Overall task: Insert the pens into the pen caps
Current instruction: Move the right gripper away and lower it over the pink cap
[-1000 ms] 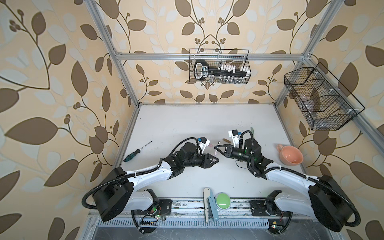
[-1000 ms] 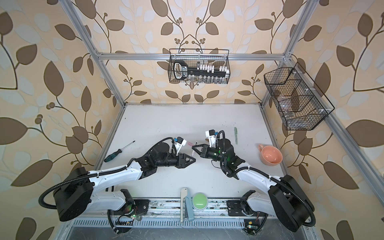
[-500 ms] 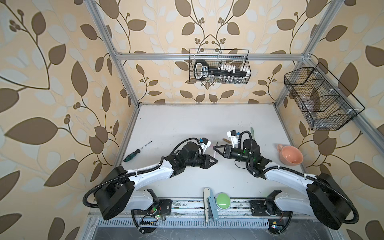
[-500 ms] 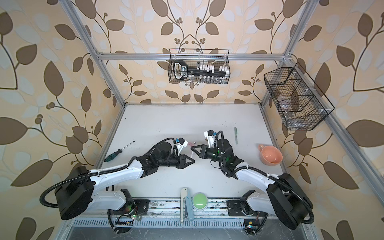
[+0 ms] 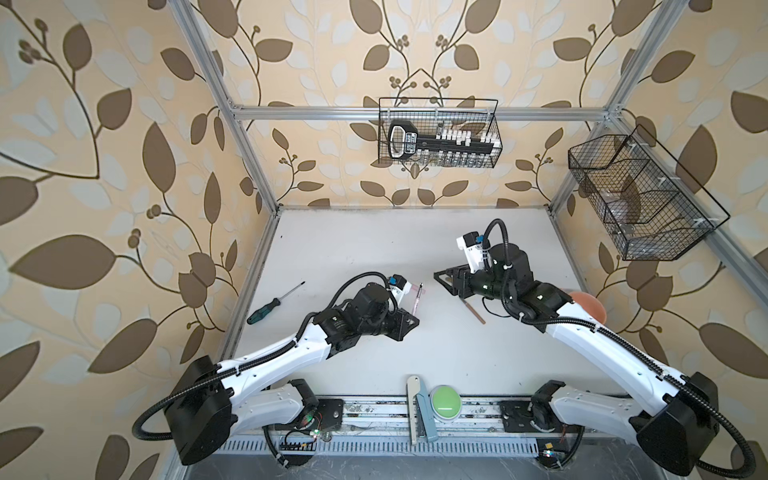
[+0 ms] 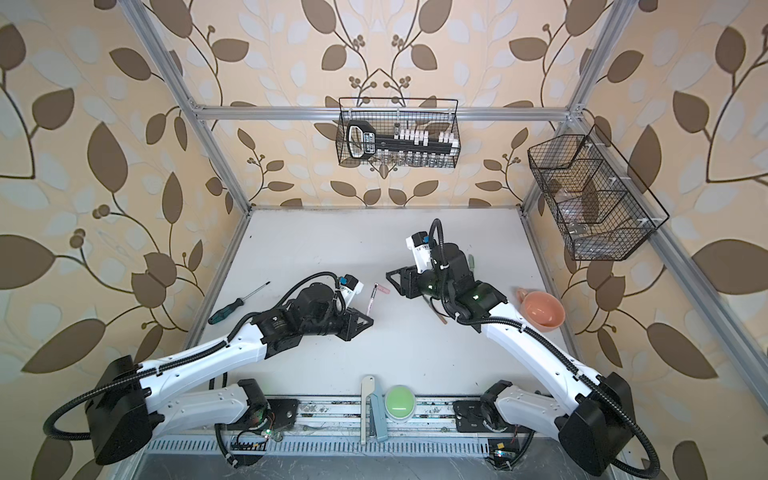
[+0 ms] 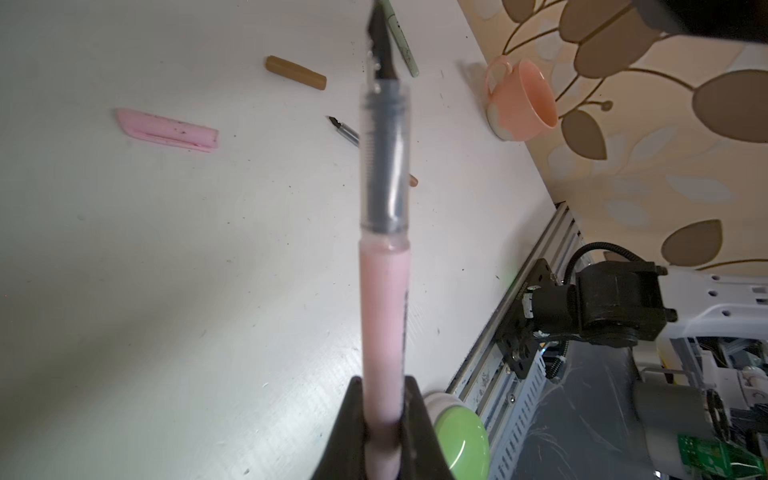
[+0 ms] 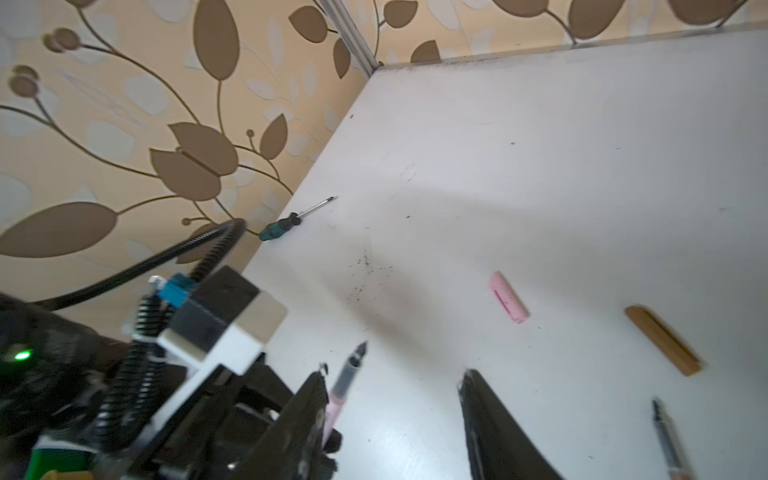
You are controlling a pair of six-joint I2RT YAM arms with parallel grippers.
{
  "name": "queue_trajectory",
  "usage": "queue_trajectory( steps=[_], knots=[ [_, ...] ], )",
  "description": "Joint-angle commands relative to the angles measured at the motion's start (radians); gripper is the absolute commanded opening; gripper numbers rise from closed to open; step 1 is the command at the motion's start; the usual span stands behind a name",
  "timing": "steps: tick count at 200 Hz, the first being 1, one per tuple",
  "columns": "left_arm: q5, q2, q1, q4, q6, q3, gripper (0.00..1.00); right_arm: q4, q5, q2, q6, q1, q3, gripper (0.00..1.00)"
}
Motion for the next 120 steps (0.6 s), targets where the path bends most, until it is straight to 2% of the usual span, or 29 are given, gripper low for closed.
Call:
queue_trajectory(
  steps=[1,35,75,120],
  knots=[
    [-0.074,-0.097,0.007,-0.126,0.055,0.046,0.1,-0.233,0.083,0.111,-0.164,-0.014,0.076,0.55],
    [-0.082,-0.223,0.007,-0.178,0.052,0.028,0.12,-0.306,0.07,0.315,-0.294,-0.031,0.224,0.56],
    [-0.108,-0.297,0.007,-0.234,0.035,0.015,0.12,-0.404,0.031,0.571,-0.453,-0.026,0.424,0.55],
    [-0.11,-0.334,0.007,-0.235,0.01,-0.004,0.12,-0.539,0.082,0.83,-0.546,-0.011,0.633,0.57]
  ],
)
